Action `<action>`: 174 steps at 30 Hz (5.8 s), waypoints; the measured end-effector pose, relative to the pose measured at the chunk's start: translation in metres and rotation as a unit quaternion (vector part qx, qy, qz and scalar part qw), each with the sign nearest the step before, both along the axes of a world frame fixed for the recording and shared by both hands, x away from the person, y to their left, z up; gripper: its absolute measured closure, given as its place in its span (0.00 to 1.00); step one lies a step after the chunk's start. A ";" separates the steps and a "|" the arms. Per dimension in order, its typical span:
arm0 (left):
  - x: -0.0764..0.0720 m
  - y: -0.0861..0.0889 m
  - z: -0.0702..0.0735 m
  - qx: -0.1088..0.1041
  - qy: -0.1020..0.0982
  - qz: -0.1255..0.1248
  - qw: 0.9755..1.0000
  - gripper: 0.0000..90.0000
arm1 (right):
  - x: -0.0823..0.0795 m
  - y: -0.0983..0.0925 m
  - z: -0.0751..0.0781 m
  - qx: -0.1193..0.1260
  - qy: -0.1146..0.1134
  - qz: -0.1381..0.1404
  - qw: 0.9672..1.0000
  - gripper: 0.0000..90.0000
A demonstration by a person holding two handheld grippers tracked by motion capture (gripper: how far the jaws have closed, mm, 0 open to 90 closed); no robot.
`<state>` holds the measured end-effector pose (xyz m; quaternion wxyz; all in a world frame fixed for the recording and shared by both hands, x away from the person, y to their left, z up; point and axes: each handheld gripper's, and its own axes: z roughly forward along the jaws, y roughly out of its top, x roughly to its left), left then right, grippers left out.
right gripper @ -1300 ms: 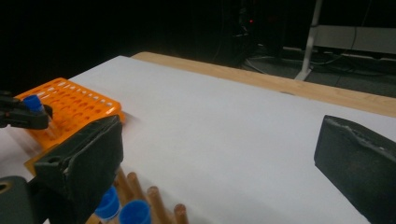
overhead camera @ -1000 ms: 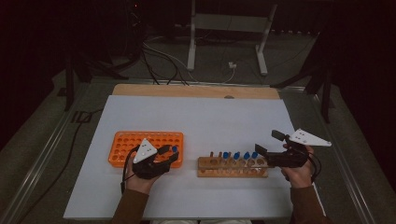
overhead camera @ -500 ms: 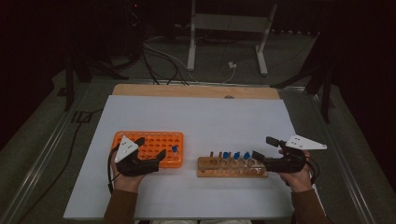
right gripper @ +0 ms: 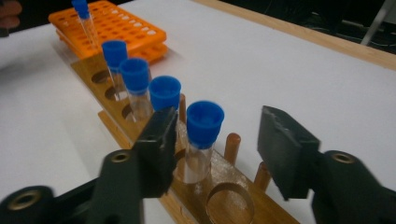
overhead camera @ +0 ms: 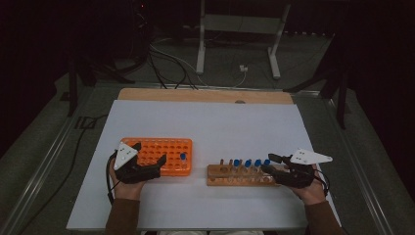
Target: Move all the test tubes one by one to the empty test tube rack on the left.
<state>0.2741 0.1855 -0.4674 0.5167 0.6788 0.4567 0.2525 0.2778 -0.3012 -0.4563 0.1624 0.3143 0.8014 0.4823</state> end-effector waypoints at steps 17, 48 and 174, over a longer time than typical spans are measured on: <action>0.002 -0.003 -0.003 0.006 0.006 -0.003 1.000 0.01 | -0.001 0.005 -0.004 -0.017 0.009 0.041 0.999 0.85; 0.005 -0.012 -0.010 0.021 0.014 -0.015 1.000 0.01 | 0.002 -0.014 0.047 0.044 -0.005 0.036 0.998 0.85; 0.033 -0.113 0.051 0.011 -0.015 -0.129 0.991 0.87 | 0.061 0.114 0.079 0.062 0.015 0.006 0.998 0.01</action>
